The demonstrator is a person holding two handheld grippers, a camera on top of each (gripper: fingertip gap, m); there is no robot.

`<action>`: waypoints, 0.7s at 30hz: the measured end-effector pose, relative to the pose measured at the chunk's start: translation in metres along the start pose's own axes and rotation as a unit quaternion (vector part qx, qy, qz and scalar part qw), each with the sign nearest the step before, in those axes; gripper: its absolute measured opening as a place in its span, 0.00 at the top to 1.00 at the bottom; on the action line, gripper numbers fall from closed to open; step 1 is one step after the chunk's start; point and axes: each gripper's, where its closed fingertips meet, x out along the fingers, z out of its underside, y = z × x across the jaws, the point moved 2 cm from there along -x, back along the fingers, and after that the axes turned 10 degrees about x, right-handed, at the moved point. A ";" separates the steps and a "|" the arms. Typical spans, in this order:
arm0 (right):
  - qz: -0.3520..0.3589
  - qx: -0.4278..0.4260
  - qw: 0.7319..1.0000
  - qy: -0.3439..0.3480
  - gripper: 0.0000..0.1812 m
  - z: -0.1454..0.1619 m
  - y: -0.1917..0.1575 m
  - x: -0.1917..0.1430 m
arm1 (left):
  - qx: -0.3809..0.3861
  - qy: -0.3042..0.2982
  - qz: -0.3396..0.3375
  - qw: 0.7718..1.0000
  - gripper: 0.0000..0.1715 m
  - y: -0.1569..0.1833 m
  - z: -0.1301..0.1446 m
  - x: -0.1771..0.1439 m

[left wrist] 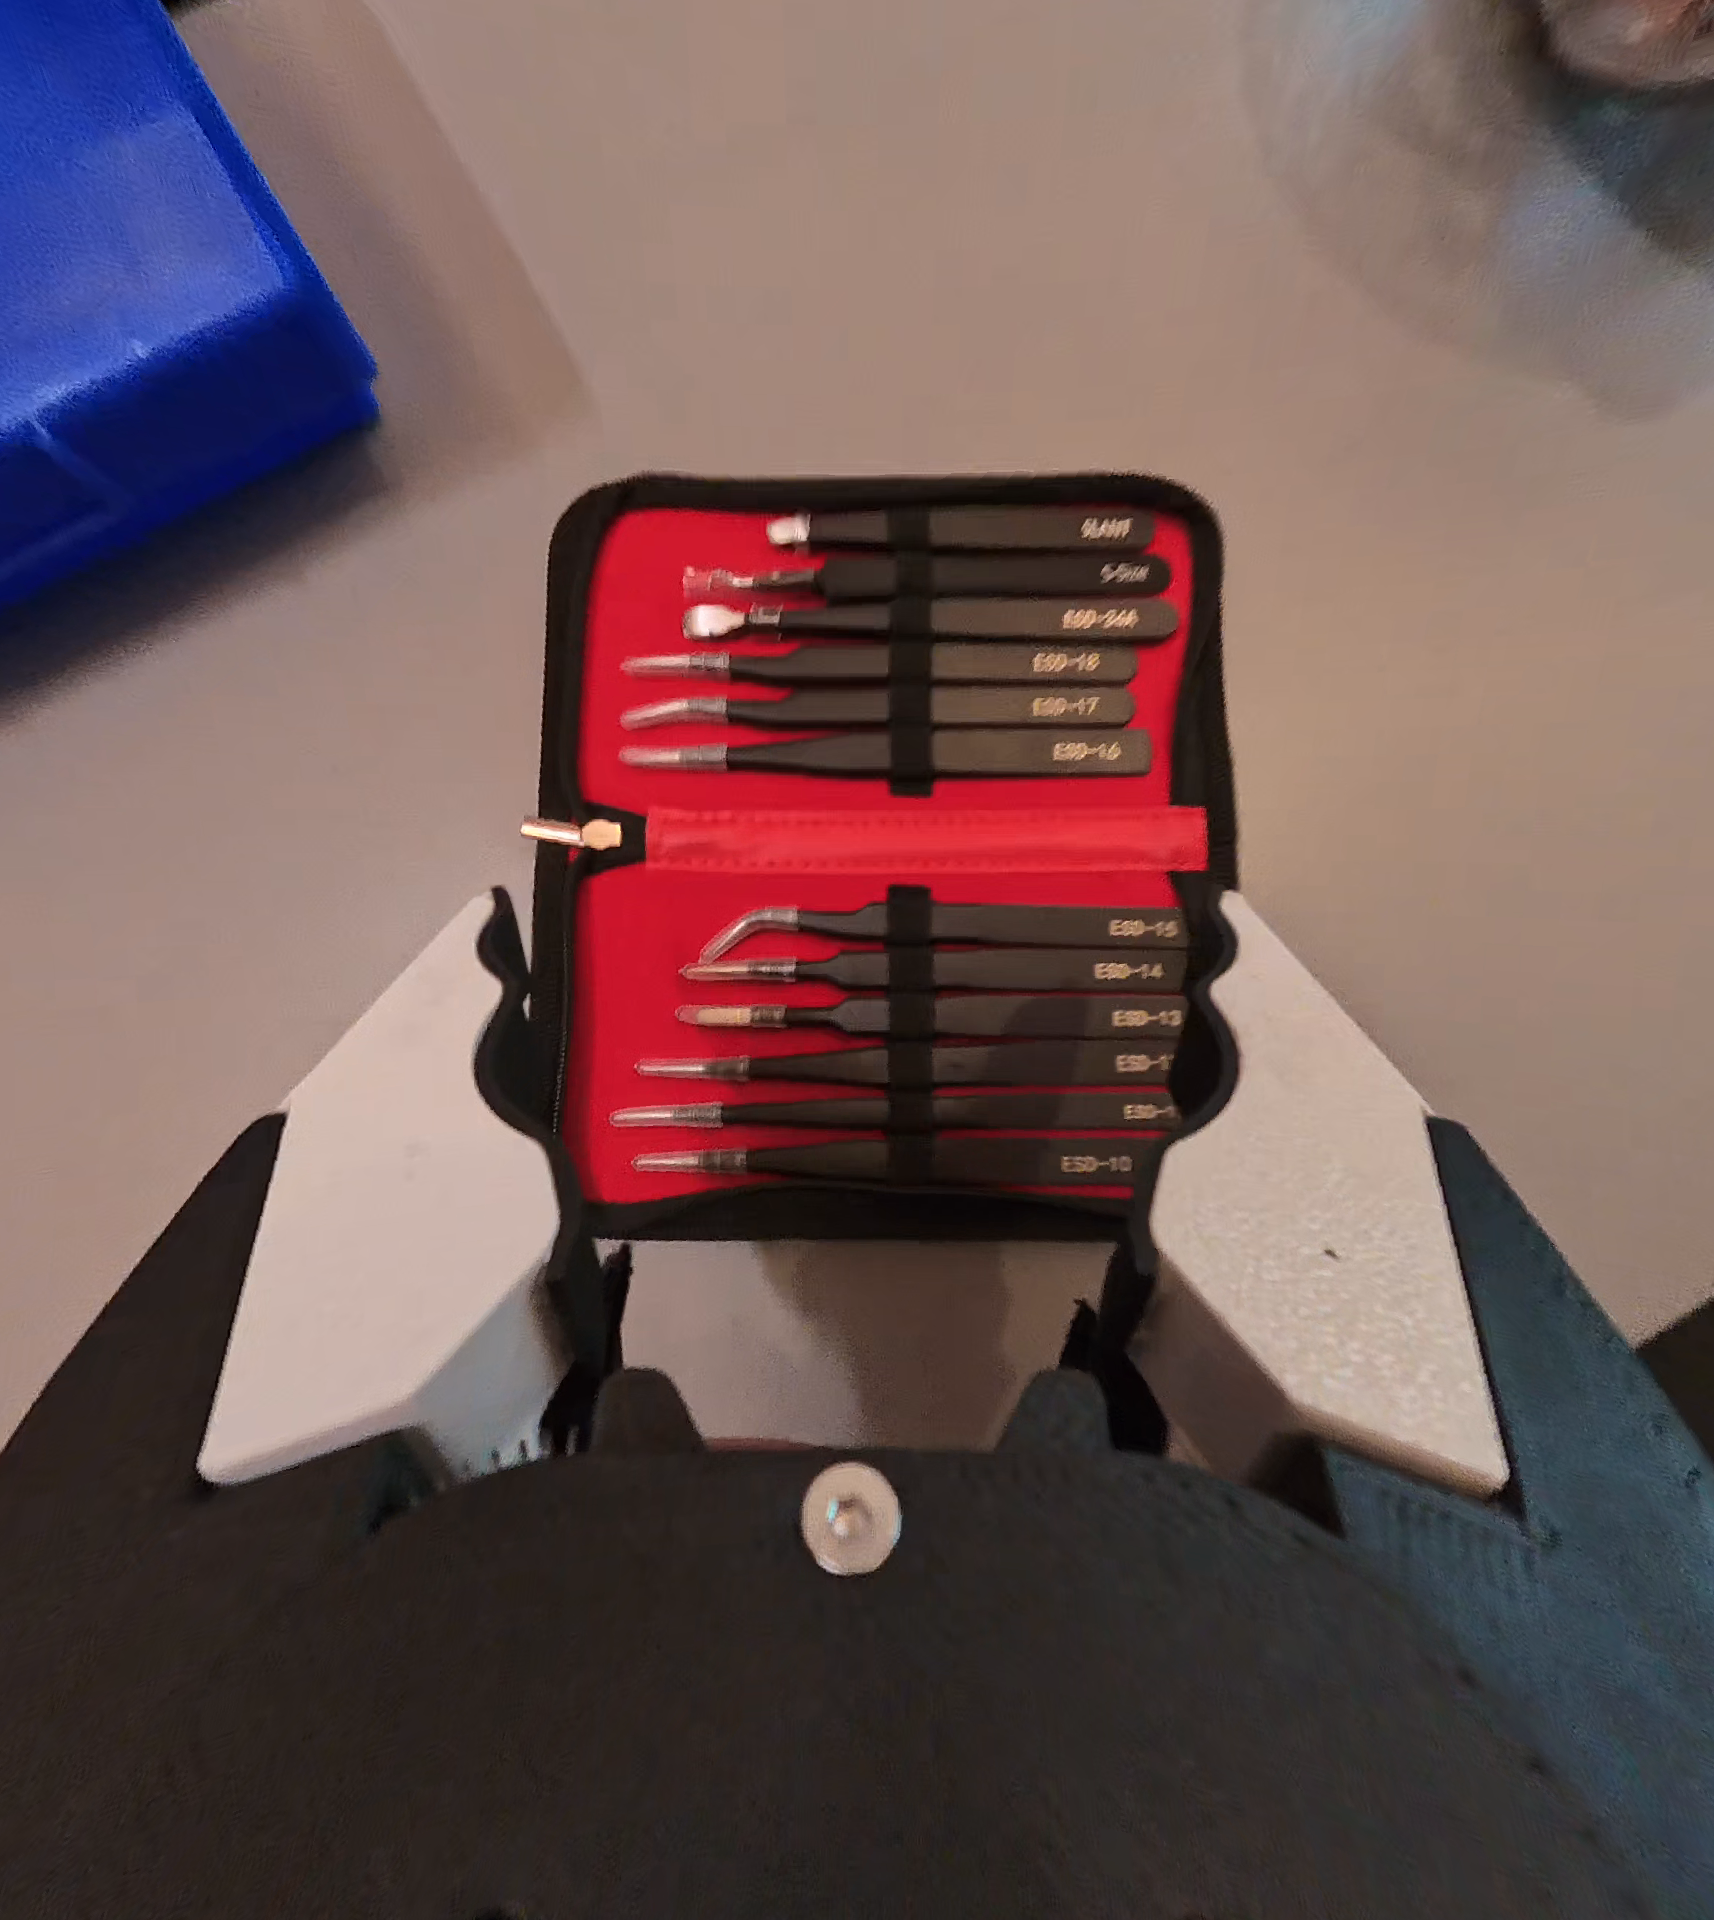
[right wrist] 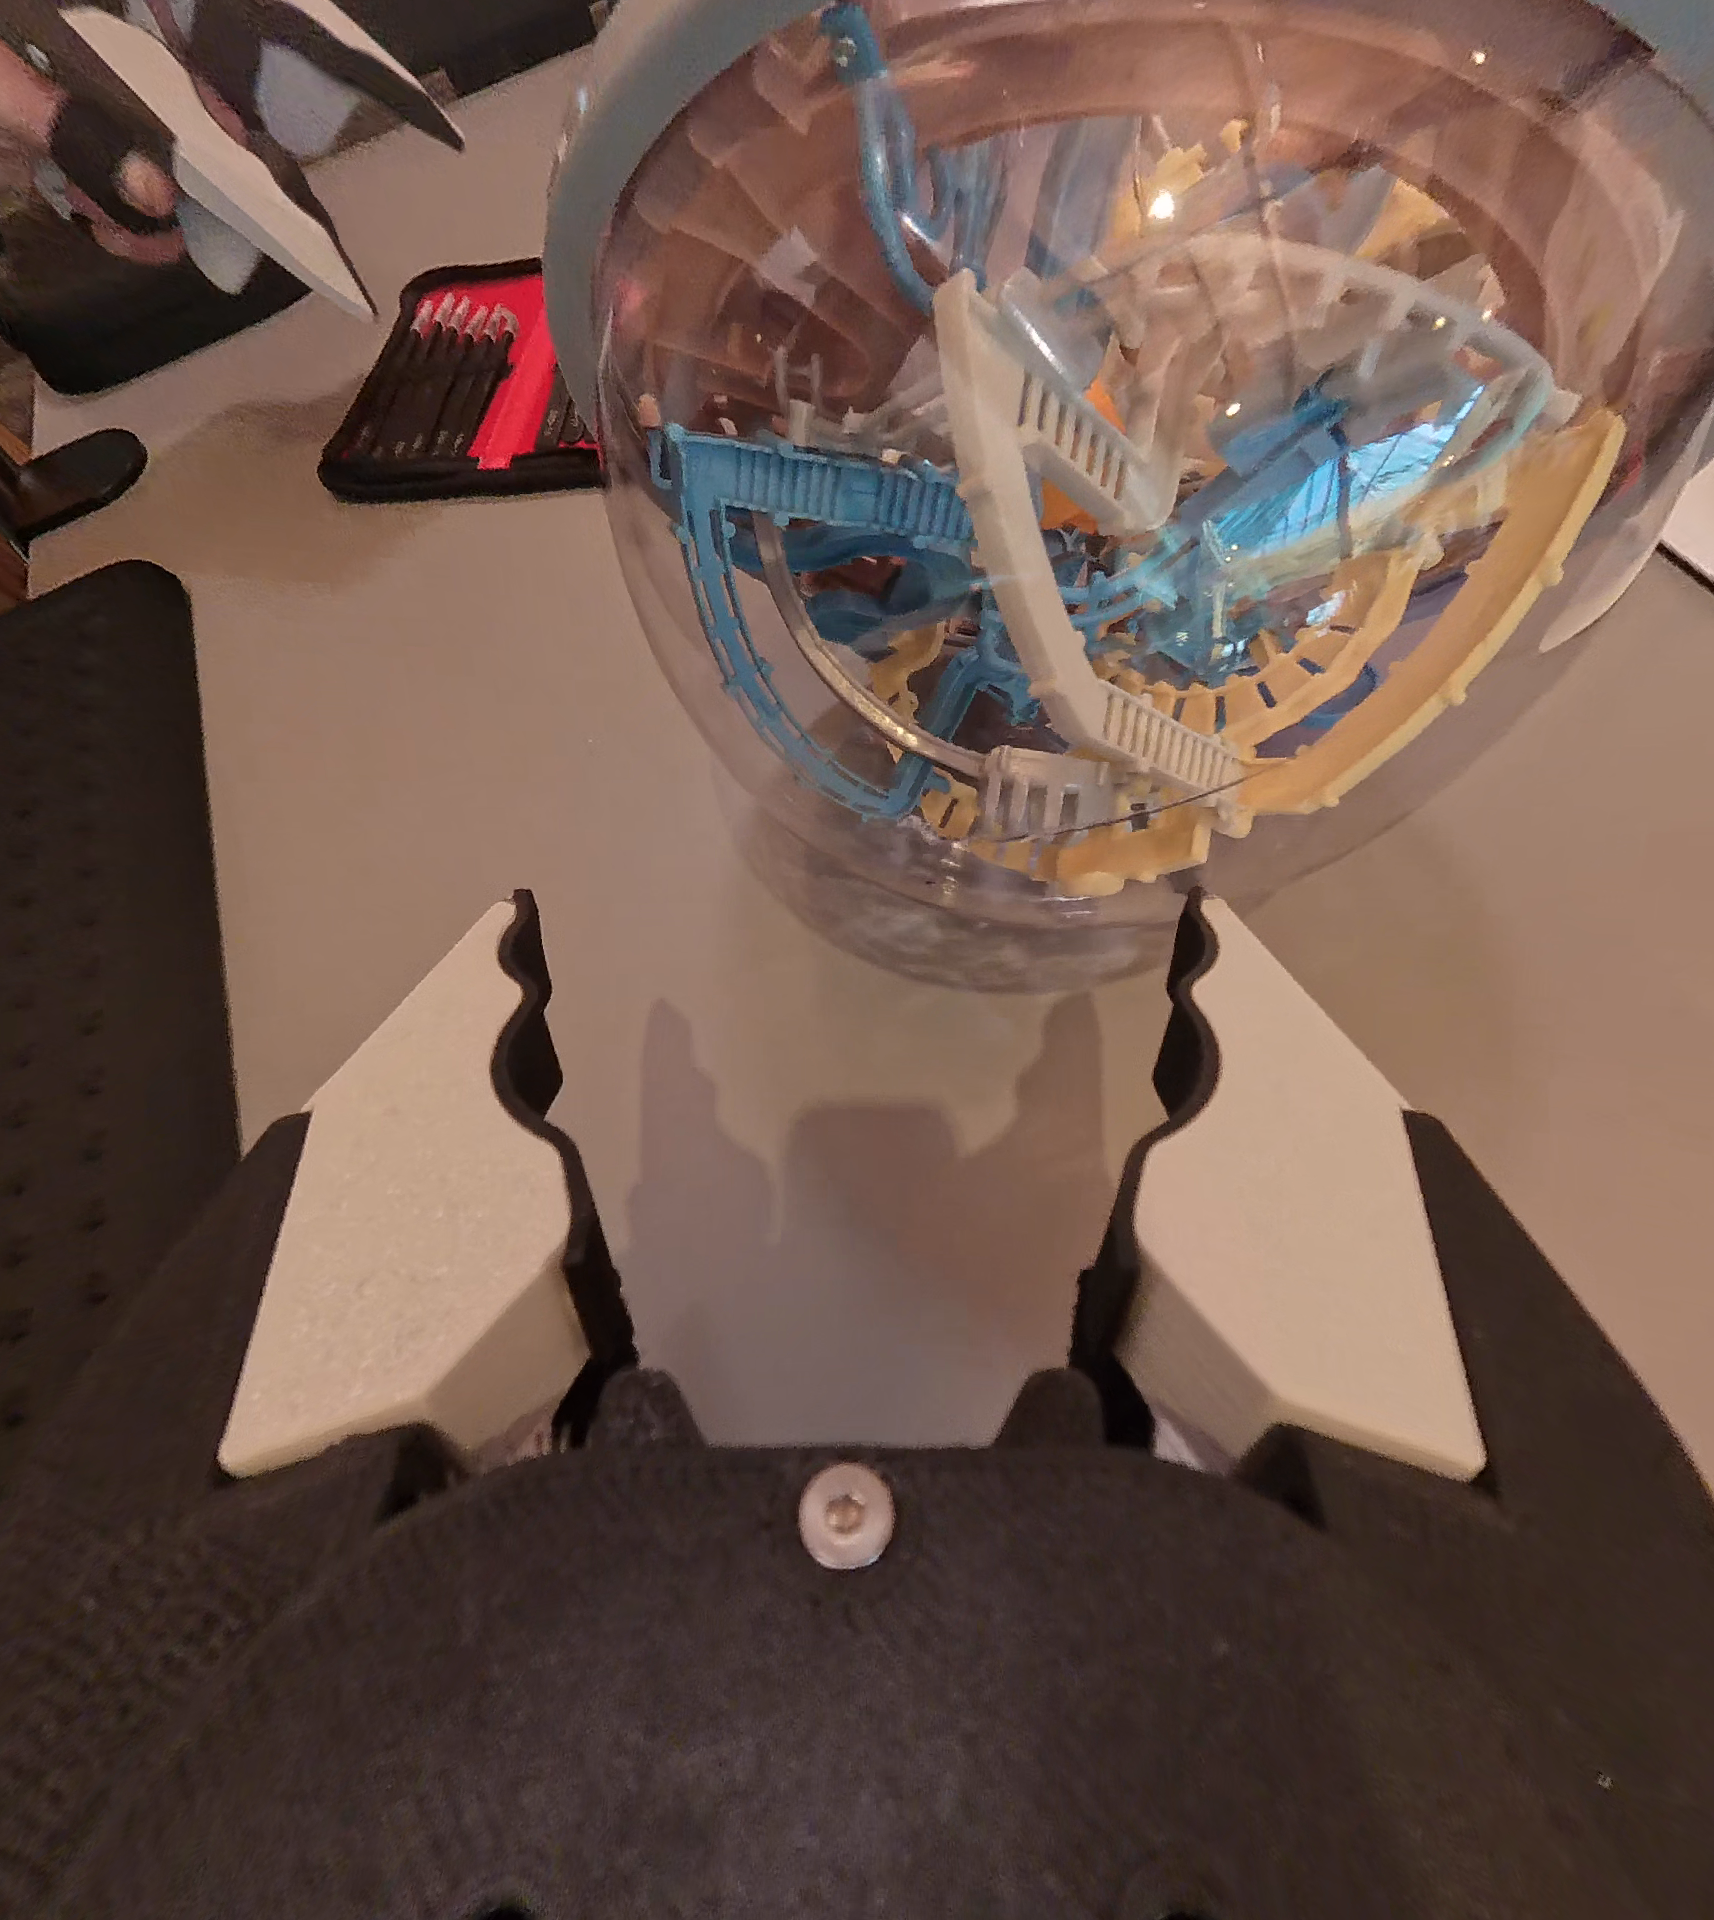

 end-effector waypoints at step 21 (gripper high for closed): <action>-0.108 -0.123 0.986 -0.042 0.73 -0.012 -0.171 0.115 | -0.048 -0.027 0.004 0.998 0.31 0.036 0.029 0.031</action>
